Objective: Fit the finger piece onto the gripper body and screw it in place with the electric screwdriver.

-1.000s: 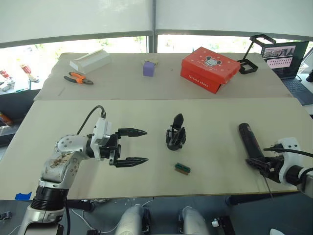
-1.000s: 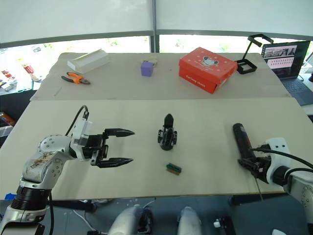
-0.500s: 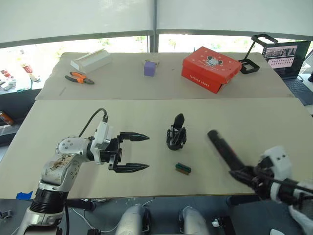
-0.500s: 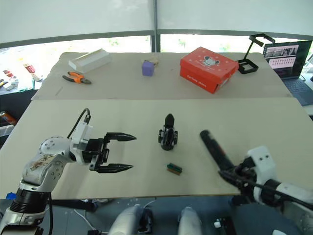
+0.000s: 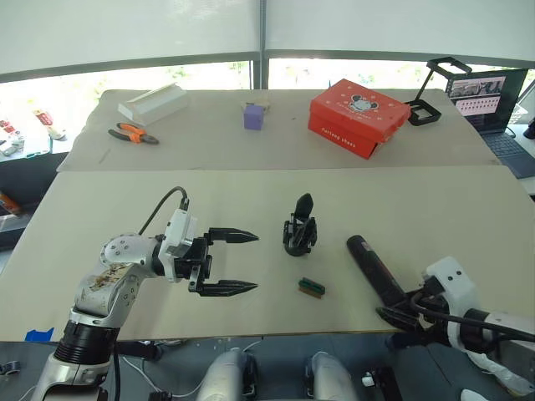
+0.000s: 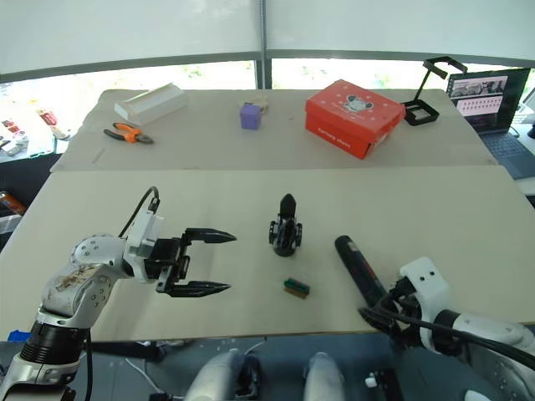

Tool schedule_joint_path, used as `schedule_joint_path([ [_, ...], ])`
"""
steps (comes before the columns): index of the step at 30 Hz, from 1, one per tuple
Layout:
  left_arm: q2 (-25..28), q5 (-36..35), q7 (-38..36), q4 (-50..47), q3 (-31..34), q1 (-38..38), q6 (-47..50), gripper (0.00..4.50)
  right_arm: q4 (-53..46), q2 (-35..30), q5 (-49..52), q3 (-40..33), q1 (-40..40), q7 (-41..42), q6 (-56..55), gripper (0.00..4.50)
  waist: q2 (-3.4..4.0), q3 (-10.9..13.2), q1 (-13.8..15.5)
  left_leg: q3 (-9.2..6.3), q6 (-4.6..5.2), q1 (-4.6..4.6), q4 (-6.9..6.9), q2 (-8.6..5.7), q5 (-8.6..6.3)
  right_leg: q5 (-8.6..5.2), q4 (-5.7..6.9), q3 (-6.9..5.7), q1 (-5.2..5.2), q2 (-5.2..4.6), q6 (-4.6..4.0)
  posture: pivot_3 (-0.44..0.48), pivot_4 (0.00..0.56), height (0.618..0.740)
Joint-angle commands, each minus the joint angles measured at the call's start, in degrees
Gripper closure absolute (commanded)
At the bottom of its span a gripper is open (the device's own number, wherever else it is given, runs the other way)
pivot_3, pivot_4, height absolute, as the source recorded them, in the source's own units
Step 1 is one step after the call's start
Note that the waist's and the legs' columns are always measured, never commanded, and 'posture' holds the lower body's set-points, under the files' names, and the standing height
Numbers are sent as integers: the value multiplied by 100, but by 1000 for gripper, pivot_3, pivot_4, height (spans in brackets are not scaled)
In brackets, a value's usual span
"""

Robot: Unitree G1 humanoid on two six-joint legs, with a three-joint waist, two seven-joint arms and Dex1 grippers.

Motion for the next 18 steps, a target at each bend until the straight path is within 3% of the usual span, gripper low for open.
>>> schedule_joint_path([
  [1,43,-153,3,-229,18,-17,69,0,-69,-724,582,-272,-337,458,717,24,1,1,-3,1,3,-1,1,-1,-2,0,0,2,-1,-2,0,0,150,740],
  [6,13,-156,1,-250,-50,-5,118,0,283,-2151,865,650,-1824,549,2129,24,-4,8,-30,0,9,-1,4,3,-5,0,-4,5,-4,-6,-3,0,150,740],
  [11,-27,-173,78,-328,-94,22,162,0,870,-2295,1119,1966,-3307,326,2369,24,-10,10,-15,1,3,-24,-4,2,-2,-2,-4,7,-37,-8,-11,0,150,740],
  [18,10,-223,204,-501,-95,109,224,0,1296,-2102,1075,3228,-4079,-144,2369,24,-10,10,-29,5,3,-44,7,-3,-1,5,-2,2,-47,-14,-1,0,150,740],
])
